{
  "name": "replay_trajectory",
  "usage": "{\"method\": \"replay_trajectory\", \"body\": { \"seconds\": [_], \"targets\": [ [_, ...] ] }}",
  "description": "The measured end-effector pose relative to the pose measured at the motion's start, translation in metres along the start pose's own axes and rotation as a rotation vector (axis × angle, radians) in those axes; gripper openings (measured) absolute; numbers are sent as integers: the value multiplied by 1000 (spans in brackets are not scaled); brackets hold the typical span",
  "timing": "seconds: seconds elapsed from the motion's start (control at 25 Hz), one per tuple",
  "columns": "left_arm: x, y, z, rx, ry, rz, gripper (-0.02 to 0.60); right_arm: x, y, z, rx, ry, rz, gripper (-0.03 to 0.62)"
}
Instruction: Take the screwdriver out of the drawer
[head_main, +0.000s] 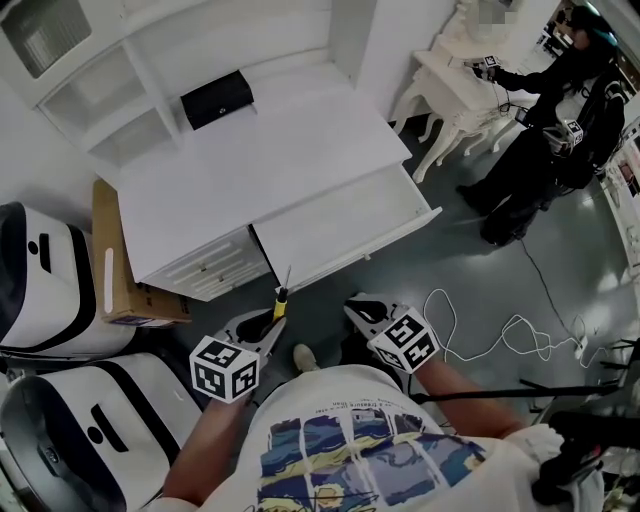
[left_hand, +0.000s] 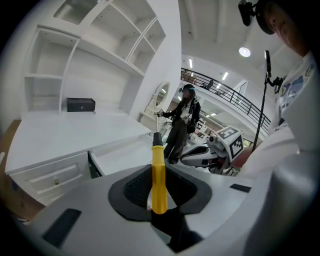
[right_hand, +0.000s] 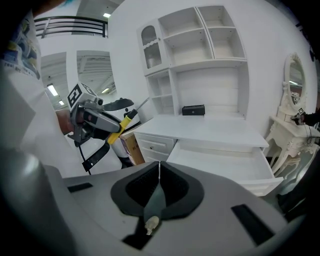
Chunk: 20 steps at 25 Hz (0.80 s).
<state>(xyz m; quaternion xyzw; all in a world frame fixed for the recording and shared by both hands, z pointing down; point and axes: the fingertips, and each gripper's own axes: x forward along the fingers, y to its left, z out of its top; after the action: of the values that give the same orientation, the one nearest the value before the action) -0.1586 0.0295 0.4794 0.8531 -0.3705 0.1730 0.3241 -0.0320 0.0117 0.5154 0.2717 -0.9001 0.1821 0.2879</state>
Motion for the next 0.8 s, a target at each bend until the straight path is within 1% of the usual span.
{"method": "replay_trajectory", "body": {
  "seconds": [0.4,0.8],
  "targets": [
    [-2,2,-4,-8,0,-1,91,2,5,5,-33,2,3,26],
    [-1,2,-2,0,-6,-18,91,4,8,9,-43,-4,-5,25]
  ]
}}
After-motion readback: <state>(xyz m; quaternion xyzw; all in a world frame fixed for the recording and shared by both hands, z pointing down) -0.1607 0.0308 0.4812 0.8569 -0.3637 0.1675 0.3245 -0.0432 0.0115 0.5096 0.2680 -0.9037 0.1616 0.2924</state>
